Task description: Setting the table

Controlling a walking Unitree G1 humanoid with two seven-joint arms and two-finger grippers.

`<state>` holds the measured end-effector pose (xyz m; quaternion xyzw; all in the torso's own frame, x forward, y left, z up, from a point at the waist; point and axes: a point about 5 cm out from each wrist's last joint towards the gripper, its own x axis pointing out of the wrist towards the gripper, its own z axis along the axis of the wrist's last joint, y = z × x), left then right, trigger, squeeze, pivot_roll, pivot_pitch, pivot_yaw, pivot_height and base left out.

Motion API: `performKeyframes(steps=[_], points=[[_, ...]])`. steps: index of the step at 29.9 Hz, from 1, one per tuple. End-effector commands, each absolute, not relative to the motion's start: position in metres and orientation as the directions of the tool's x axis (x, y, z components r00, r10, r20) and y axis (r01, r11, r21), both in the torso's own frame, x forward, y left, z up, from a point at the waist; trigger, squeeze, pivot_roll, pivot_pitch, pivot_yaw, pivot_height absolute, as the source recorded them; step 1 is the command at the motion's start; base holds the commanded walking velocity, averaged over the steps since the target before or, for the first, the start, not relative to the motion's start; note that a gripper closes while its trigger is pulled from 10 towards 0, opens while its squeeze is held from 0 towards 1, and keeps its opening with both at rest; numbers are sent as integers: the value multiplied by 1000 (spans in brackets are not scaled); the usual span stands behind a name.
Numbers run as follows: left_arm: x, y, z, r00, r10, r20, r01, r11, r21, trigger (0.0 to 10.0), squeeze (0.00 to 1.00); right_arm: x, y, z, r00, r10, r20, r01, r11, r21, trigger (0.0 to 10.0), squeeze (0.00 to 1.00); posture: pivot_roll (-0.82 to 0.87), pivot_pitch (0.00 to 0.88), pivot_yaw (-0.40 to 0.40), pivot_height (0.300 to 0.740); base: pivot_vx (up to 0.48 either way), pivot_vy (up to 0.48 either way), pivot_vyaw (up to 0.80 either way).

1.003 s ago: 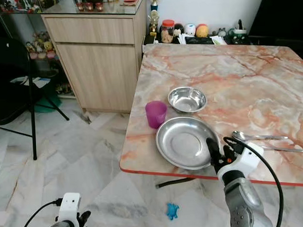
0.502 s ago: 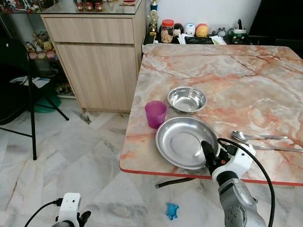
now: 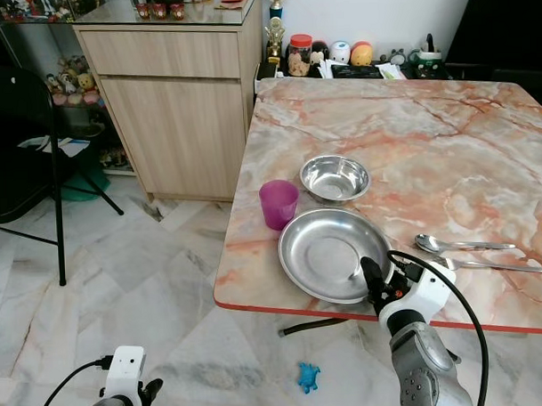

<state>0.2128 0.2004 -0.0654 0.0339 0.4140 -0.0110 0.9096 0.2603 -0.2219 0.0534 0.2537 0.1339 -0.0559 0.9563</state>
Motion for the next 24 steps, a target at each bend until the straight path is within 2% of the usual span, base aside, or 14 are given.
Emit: performKeyframes(steps=[1, 2, 3, 6, 7, 8, 9, 10, 20, 21, 22, 23, 24], points=[[209, 202, -68, 645, 9, -765, 67, 995, 69, 10000, 0, 260, -225, 51, 953, -53, -298, 192, 867, 460, 10000, 0, 32, 0, -28, 740, 0, 0, 0], [209, 202, -68, 644, 9, -765, 68, 995, 69, 10000, 0, 261, -225, 52, 954, -54, -296, 191, 869, 456, 3294, 0, 32, 0, -27, 740, 0, 0, 0], [209, 201, -68, 644, 8, -765, 68, 995, 68, 10000, 0, 261, -224, 52, 954, -51, -294, 187, 871, 455, 0, 0, 33, 0, -26, 740, 0, 0, 0], [209, 201, -68, 644, 6, -765, 70, 995, 67, 10000, 0, 262, -223, 52, 955, -48, -294, 184, 871, 455, 235, 0, 35, 0, -28, 740, 0, 0, 0], [209, 201, -68, 644, 6, -765, 70, 995, 67, 10000, 0, 262, -222, 51, 954, -48, -295, 184, 872, 454, 2039, 0, 34, 0, -27, 740, 0, 0, 0], [209, 201, -68, 644, 6, -765, 70, 995, 67, 10000, 0, 263, -222, 50, 951, -49, -304, 187, 876, 444, 4745, 0, 33, 0, -27, 740, 0, 0, 0], [209, 201, -68, 644, 6, -765, 70, 995, 67, 10000, 0, 263, -221, 49, 950, -48, -309, 188, 878, 440, 9882, 0, 33, 0, -27, 740, 0, 0, 0], [209, 201, -68, 644, 6, -765, 70, 995, 67, 10000, 0, 263, -221, 49, 949, -48, -312, 189, 879, 439, 10000, 0, 36, 0, -27, 740, 0, 0, 0], [209, 201, -68, 643, 7, -766, 70, 995, 67, 10000, 0, 264, -220, 49, 949, -49, -310, 189, 879, 439, 10000, 0, 35, 0, -26, 740, 0, 0, 0], [209, 201, -68, 643, 7, -766, 69, 995, 67, 10000, 0, 265, -219, 50, 951, -47, -307, 185, 879, 439, 9608, 0, 35, 0, -27, 740, 0, 0, 0], [209, 201, -68, 643, 7, -766, 69, 995, 67, 10000, 0, 265, -219, 50, 951, -48, -305, 185, 879, 439, 3373, 0, 35, 0, -27, 740, 0, 0, 0], [209, 201, -68, 643, 6, -766, 69, 995, 66, 10000, 0, 265, -219, 50, 952, -48, -303, 184, 878, 441, 0, 0, 35, 0, -28, 740, 0, 0, 0], [209, 200, -68, 643, 6, -766, 70, 995, 67, 10000, 0, 266, -218, 51, 953, -45, -300, 178, 883, 434, 0, 0, 35, 0, -28, 740, 0, 0, 0]])
